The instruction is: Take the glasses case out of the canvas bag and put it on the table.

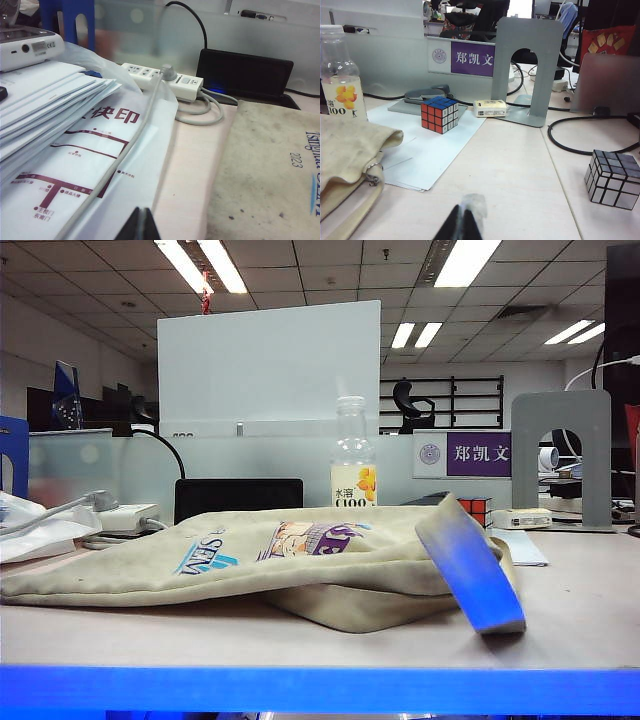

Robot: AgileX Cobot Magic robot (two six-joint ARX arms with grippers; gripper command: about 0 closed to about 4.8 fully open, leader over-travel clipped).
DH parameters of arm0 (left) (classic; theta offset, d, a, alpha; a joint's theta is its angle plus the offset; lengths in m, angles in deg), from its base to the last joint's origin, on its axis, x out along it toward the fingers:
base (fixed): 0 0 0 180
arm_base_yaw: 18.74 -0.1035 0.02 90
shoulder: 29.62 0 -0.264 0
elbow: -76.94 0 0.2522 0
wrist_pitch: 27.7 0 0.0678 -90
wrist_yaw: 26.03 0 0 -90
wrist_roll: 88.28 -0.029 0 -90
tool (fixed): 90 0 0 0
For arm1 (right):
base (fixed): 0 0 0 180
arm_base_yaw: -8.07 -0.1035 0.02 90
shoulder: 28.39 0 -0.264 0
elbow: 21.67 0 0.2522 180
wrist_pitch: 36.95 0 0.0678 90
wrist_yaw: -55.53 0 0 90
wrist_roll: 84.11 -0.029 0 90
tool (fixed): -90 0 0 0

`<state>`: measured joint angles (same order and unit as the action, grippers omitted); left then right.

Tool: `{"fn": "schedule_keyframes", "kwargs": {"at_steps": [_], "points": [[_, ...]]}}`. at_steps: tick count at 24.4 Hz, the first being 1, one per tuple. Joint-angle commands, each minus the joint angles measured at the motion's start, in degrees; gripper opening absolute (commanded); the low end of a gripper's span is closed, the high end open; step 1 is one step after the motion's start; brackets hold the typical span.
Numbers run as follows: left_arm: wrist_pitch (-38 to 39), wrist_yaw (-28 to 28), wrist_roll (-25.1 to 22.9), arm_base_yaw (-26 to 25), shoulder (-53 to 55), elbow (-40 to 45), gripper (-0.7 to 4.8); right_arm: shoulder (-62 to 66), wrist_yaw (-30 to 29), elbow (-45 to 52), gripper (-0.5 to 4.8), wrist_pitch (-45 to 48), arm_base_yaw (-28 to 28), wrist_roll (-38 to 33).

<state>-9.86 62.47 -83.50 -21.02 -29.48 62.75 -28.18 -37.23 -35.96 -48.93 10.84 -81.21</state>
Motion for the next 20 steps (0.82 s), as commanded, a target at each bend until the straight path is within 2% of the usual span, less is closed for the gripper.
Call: {"fn": "schedule_keyframes", "kwargs": {"at_steps": [1, 5, 7, 14, 16, 17, 18, 19, 20], "points": [[-0.5, 0.26, 0.15, 0.0, -0.04, -0.04, -0.05, -0.15, 0.04, 0.44, -0.06, 0.61, 0.02, -7.17], [-0.68, 0.28, 0.2, 0.0, -0.04, -0.04, -0.05, -0.15, -2.08, 0.44, -0.06, 0.55, 0.02, -15.43], [-0.48, 0.24, 0.13, 0.0, -0.04, -0.04, -0.05, -0.15, -3.69, 0.44, -0.06, -0.15, 0.02, -15.39], [1.51, 1.77, 0.22, 0.0, -0.04, -0.04, -0.05, -0.15, -3.21, 0.44, -0.06, -3.5, 0.09, -14.67], [1.9, 2.43, 3.08, 0.0, -0.04, -0.04, -0.05, -0.15, -3.21, 0.44, -0.06, -5.18, 0.09, -14.78], [1.88, 7.1, 7.82, 0.0, -0.04, -0.04, -0.05, -0.15, -3.45, 0.44, -0.06, -5.64, 0.07, -16.52], [1.88, 11.63, 9.09, 0.04, -0.04, -0.04, -0.05, -0.15, -3.76, 0.44, -0.06, -5.64, 0.07, -17.88], [1.86, 20.06, 9.07, 0.37, -0.04, -0.04, -0.05, -0.15, -5.68, 0.44, -0.06, -5.62, 0.07, -19.93], [1.92, 22.69, 9.18, 0.74, -0.02, -0.07, -0.06, -0.15, -6.84, 0.44, -0.06, -5.64, 0.07, -20.5]]}}
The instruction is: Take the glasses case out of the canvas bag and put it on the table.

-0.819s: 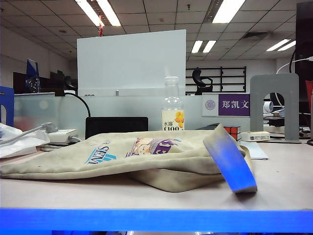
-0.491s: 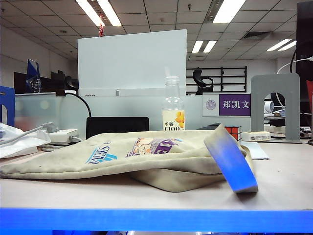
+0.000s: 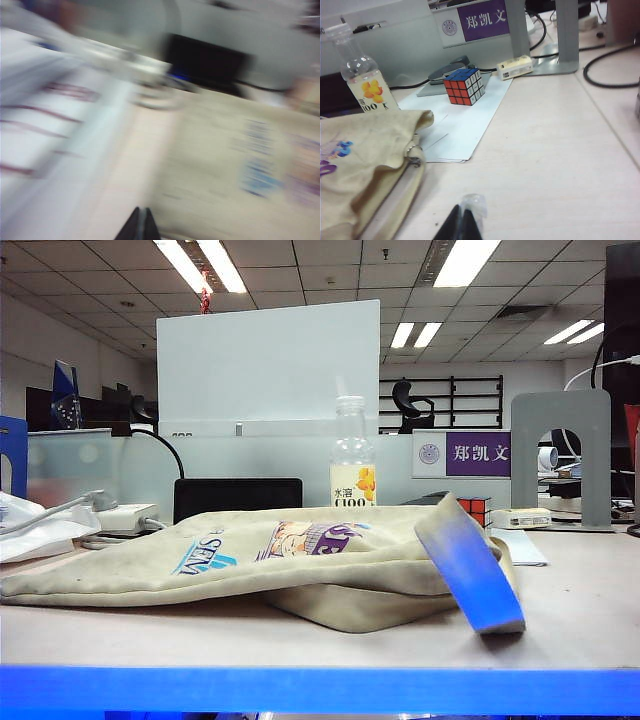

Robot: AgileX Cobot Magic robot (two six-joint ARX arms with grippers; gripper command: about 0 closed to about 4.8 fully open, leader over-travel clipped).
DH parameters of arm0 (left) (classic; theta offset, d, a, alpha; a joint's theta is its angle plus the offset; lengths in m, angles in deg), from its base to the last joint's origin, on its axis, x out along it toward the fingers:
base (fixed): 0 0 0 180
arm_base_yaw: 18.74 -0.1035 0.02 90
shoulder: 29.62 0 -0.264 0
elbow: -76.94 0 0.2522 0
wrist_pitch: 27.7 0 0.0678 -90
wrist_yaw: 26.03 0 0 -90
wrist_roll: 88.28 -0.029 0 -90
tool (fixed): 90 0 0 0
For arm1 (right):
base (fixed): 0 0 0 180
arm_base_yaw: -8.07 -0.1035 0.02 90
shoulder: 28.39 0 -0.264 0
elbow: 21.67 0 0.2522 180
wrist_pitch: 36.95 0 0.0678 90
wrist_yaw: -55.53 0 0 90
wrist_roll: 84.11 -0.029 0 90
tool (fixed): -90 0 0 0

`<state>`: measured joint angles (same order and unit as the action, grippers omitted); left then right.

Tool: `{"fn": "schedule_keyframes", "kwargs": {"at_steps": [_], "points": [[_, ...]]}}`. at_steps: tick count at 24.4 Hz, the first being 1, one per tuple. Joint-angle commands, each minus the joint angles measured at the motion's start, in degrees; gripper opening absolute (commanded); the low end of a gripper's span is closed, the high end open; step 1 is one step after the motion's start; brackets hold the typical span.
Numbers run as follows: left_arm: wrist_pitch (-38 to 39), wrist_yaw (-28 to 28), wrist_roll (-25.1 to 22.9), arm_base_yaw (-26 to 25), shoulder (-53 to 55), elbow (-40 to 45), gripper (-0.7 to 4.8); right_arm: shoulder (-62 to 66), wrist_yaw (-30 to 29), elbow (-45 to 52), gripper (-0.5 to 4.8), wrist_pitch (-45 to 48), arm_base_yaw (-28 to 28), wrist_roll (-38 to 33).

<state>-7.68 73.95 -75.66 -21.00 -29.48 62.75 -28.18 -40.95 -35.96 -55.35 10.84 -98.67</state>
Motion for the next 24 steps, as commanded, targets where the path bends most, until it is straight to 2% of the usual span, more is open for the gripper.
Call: {"fn": "schedule_keyframes", "kwargs": {"at_steps": [1, 2, 4, 5, 7, 8, 9, 13, 17, 20, 22, 24], "points": [[-0.39, 12.22, 2.03, 2.56, -0.04, -0.09, -0.06, -0.15, -6.8, 0.44, -0.06, 0.5, 0.07, -4.7], [-0.72, 10.95, 2.75, 3.76, -0.02, -0.09, -0.06, -0.13, -8.61, 0.44, -0.06, 0.28, 0.07, -5.42], [-4.11, 3.78, 4.79, 8.33, 0.13, -0.09, -0.06, -0.15, -12.87, 0.44, -0.06, 0.13, 0.04, -8.0], [-7.32, 0.26, 9.07, 11.04, 0.7, -0.09, -0.06, -0.15, -13.94, 0.42, -0.06, 0.15, 0.04, -11.21], [-13.22, -4.76, 14.23, 16.48, 3.61, -0.28, -0.06, -0.15, -15.58, 0.28, -0.06, 0.17, 0.04, -15.93], [-15.02, -6.12, 14.51, 18.14, 4.79, -0.48, -0.06, -0.15, -16.28, 0.26, -0.06, 0.22, 0.04, -17.11], [-17.84, -9.16, 14.38, 21.92, 8.31, -1.95, -0.06, -0.15, -17.97, 0.26, -0.06, 0.24, 0.04, -19.67], [-20.74, -15.34, 12.2, 27.63, 18.12, -8.33, -0.06, -0.13, -22.08, 0.22, -0.06, 0.26, 0.02, -21.88], [-22.23, -14.03, 7.02, 30.47, 33.77, -19.45, -0.06, -0.13, -24.37, 0.22, -0.06, 0.17, 0.07, -22.01], [-21.81, -7.85, 3.67, 30.53, 46.31, -28.92, -0.06, -0.13, -24.35, 0.22, -0.06, 0.17, 0.02, -23.58], [-20.13, -4.76, 0.83, 30.53, 54.8, -35.15, -0.06, -0.15, -24.35, 0.22, -0.06, 0.2, 0.02, -24.65], [-16.24, -4.37, -1.18, 30.56, 62.03, -40.61, -0.05, -0.15, -25.27, 0.22, -0.06, 0.2, 0.0, -24.9]]}}
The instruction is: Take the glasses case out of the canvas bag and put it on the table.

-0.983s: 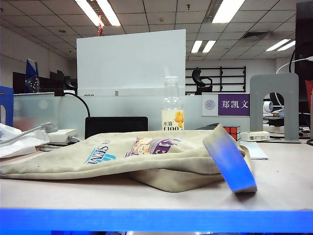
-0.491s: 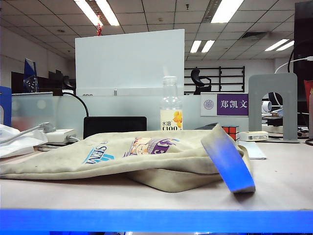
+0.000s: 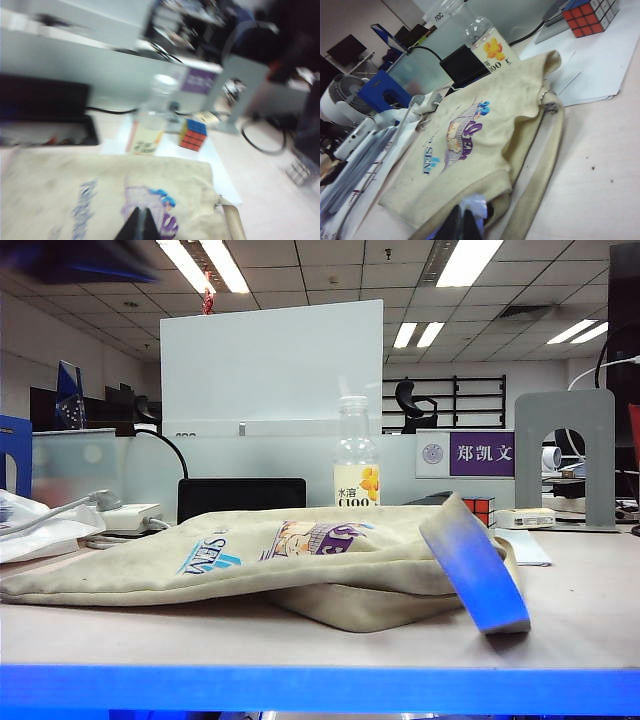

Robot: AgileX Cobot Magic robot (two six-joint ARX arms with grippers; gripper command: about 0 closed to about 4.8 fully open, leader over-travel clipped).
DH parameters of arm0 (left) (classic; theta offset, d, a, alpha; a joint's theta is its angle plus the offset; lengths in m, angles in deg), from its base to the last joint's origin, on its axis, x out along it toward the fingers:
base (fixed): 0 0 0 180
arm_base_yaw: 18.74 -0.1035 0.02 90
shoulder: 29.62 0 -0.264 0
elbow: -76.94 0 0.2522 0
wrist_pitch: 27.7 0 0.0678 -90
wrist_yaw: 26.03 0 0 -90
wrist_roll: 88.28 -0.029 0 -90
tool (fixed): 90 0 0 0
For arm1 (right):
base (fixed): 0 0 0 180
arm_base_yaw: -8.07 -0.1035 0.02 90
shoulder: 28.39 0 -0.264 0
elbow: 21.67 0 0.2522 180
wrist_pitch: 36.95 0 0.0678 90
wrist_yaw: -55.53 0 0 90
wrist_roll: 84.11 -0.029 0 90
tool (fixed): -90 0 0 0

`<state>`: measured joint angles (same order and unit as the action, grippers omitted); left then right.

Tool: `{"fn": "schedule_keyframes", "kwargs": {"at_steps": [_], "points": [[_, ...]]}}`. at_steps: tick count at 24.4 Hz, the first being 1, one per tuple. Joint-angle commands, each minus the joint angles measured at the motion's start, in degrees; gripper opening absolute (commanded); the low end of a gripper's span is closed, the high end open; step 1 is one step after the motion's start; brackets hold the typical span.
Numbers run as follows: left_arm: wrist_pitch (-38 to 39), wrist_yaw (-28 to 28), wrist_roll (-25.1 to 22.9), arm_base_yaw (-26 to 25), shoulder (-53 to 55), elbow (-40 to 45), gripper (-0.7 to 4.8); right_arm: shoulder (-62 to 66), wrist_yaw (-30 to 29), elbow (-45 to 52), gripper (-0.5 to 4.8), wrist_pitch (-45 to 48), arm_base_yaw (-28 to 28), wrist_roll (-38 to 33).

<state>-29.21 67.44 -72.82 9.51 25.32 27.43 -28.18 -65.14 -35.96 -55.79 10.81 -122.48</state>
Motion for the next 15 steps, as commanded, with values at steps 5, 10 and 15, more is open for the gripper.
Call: {"fn": "schedule_keyframes", "kwargs": {"at_steps": [5, 10, 15], "points": [[15.85, 8.04, -4.5, 0.48, 21.49, -15.06, 0.41, -0.13, -4.42, 0.22, -0.06, 0.61, 0.02, -1.11], [22.14, 18.95, 1.27, 3.63, 31.19, -20.7, 1.67, -0.13, -5.27, 0.22, -0.06, 0.59, 0.04, -2.21], [22.95, 23.69, 3.32, 12.31, 35.6, -26.01, 2.2, -0.13, -5.25, 0.24, -0.06, 0.59, 0.02, -2.16]]}}
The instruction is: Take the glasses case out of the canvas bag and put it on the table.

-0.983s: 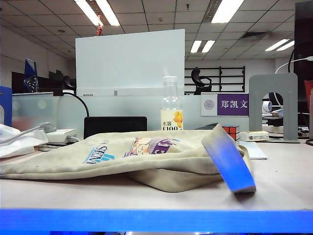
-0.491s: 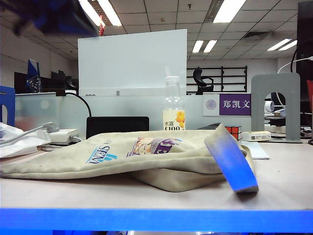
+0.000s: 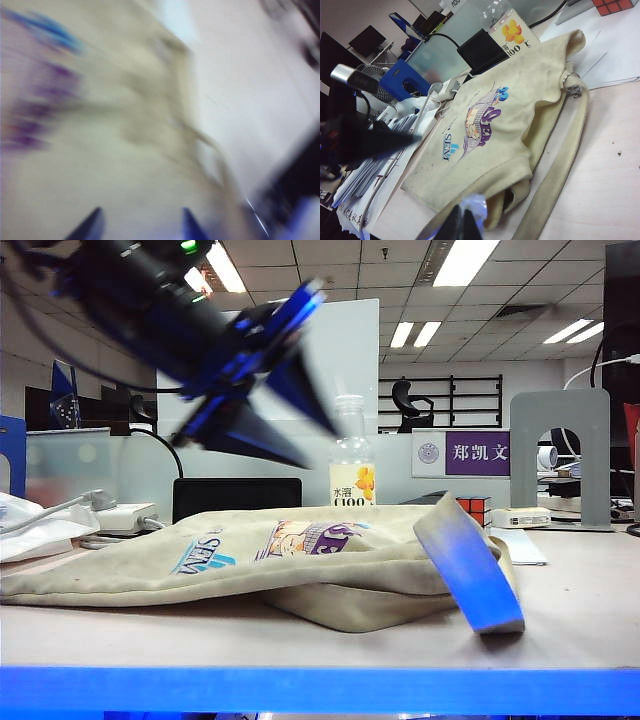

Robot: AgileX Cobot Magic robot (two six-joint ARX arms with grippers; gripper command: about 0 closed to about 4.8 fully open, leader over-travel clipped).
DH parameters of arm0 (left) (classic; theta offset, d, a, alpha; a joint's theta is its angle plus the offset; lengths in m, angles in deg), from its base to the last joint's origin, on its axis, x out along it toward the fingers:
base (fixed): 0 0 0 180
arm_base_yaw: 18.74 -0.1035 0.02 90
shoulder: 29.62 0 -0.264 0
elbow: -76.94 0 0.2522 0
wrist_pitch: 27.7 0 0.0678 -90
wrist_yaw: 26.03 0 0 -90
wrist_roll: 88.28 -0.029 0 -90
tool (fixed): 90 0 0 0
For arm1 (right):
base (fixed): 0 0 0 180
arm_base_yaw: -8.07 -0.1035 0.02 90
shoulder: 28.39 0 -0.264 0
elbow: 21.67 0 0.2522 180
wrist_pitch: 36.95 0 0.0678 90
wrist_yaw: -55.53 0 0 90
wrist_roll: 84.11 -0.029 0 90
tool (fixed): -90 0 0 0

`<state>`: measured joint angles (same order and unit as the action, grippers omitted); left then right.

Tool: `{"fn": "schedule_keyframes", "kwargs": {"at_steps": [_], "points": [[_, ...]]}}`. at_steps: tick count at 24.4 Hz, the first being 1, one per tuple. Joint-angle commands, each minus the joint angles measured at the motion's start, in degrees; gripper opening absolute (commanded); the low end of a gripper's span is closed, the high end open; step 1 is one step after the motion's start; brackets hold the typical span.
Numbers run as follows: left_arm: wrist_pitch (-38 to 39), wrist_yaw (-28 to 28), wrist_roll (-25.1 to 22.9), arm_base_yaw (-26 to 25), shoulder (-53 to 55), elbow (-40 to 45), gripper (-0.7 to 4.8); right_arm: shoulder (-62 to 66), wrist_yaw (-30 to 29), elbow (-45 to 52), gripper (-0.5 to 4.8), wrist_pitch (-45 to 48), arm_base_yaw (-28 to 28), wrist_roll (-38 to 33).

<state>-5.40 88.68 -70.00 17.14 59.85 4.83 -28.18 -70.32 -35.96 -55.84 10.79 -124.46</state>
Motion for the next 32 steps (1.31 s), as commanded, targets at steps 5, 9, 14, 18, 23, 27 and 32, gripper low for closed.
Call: {"fn": "schedule_keyframes", "kwargs": {"at_steps": [5, 9, 14, 18, 23, 27, 32], "points": [[-0.5, -3.63, -0.13, 14.29, 3.78, -8.66, 2.21, -0.13, 0.76, 0.26, -0.06, 0.63, -0.68, -0.17], [6.34, -5.88, 0.9, 16.7, 7.48, -11.96, 2.4, -0.13, 0.96, 0.26, -0.06, 0.63, -1.77, -0.17], [15.58, -9.88, -3.15, 16.35, 11.15, -12.7, 2.41, -0.13, 0.96, 0.26, -0.06, 0.63, -3.67, -0.17], [17.16, -8.74, -2.84, 16.39, 12.31, -12.72, 2.4, -0.13, 1.01, 0.26, -0.06, 0.63, -4.81, -0.13], [14.43, -3.89, 0.13, 16.48, 12.31, -12.72, 2.4, -0.13, 0.79, 0.26, -0.06, 0.63, -4.94, -0.13], [9.79, 4.9, 7.78, 15.74, 12.28, -14.4, -0.06, -0.13, 0.76, 0.26, -0.06, 0.63, -4.96, -0.11], [4.37, 10.95, 12.46, 14.95, 12.2, -23.17, -0.06, -0.13, 0.76, 0.26, -0.06, 0.63, -4.96, -0.11]]}}
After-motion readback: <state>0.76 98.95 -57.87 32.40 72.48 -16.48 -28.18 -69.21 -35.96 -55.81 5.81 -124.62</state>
